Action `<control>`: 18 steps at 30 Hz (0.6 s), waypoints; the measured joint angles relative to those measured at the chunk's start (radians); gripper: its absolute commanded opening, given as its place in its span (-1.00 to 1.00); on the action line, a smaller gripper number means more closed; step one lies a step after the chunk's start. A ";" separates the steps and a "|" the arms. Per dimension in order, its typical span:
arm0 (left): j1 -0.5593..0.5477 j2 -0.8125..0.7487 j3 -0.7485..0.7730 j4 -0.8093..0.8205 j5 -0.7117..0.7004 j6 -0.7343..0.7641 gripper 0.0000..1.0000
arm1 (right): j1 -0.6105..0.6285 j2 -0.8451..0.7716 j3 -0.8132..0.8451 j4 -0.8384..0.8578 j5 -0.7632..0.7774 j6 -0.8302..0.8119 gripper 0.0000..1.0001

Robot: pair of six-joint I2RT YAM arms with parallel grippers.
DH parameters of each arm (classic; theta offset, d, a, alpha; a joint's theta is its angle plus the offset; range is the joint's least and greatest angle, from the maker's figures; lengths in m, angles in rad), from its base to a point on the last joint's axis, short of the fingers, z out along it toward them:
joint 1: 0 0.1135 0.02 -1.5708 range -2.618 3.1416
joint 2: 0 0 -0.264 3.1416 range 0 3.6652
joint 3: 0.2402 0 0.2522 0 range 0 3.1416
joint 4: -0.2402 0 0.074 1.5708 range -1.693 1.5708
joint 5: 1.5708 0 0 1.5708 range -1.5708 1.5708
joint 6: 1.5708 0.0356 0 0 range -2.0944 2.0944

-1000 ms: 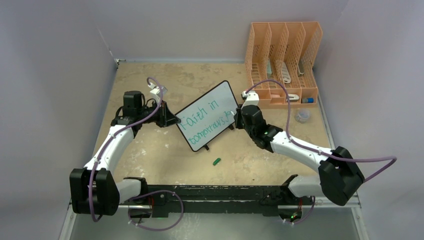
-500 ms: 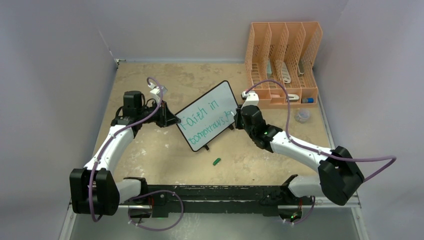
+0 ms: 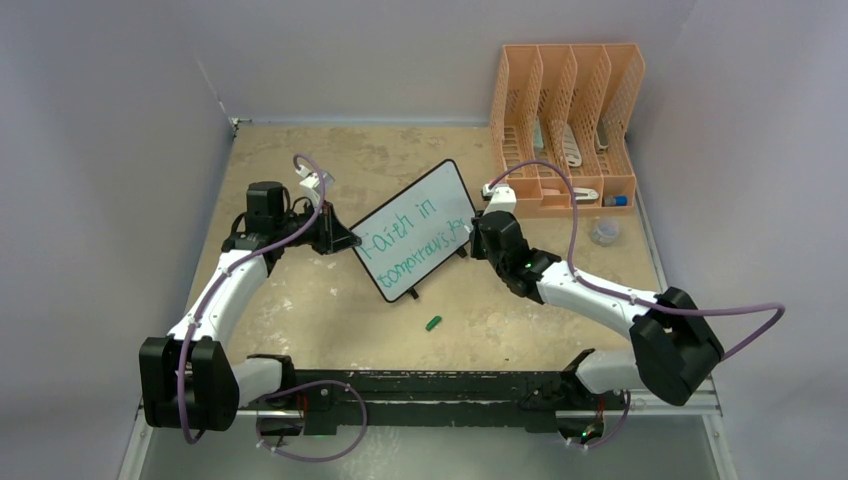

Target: Write a sentence on the whiteboard

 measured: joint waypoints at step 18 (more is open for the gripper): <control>0.000 0.000 0.000 0.000 0.000 0.000 -1.00 | -0.006 0.001 0.012 0.039 0.016 -0.017 -1.00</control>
